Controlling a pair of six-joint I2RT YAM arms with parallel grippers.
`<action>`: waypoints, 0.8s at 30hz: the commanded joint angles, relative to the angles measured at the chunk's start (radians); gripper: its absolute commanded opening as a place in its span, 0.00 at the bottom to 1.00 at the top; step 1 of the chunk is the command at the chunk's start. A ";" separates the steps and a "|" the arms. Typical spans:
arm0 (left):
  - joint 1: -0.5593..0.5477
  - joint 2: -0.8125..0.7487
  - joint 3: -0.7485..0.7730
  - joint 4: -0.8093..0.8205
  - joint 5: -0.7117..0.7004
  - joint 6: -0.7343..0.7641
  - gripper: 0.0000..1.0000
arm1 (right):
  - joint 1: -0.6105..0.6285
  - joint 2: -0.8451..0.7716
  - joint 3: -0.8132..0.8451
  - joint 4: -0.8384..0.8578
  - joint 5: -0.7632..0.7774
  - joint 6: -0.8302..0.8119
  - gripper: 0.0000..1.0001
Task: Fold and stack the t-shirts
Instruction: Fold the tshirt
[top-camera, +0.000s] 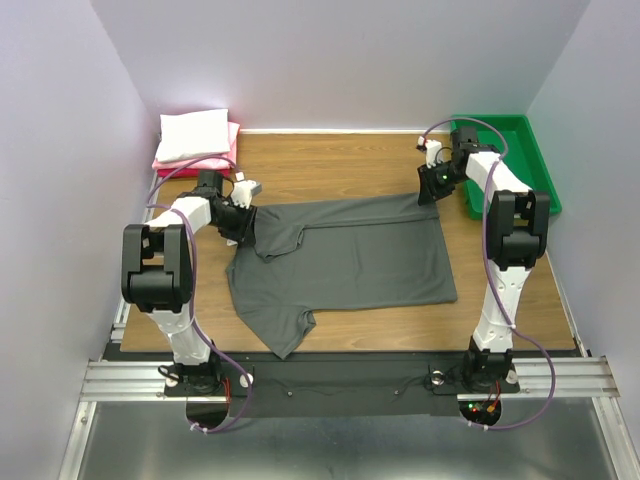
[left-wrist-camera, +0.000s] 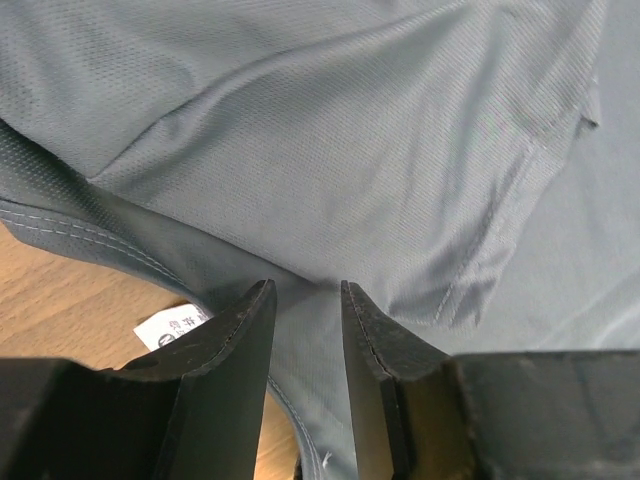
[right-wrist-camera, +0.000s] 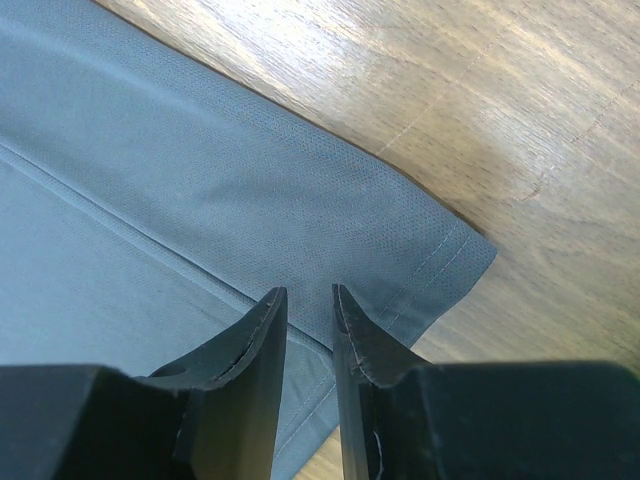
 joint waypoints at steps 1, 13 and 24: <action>0.004 0.012 0.005 0.037 -0.006 -0.057 0.44 | 0.009 -0.015 0.003 -0.002 -0.012 0.003 0.30; 0.003 0.049 0.033 0.051 0.026 -0.088 0.46 | 0.009 -0.007 0.014 -0.003 0.000 -0.003 0.30; -0.005 0.017 0.041 0.040 0.026 -0.084 0.40 | 0.009 -0.004 0.015 -0.003 0.000 -0.005 0.30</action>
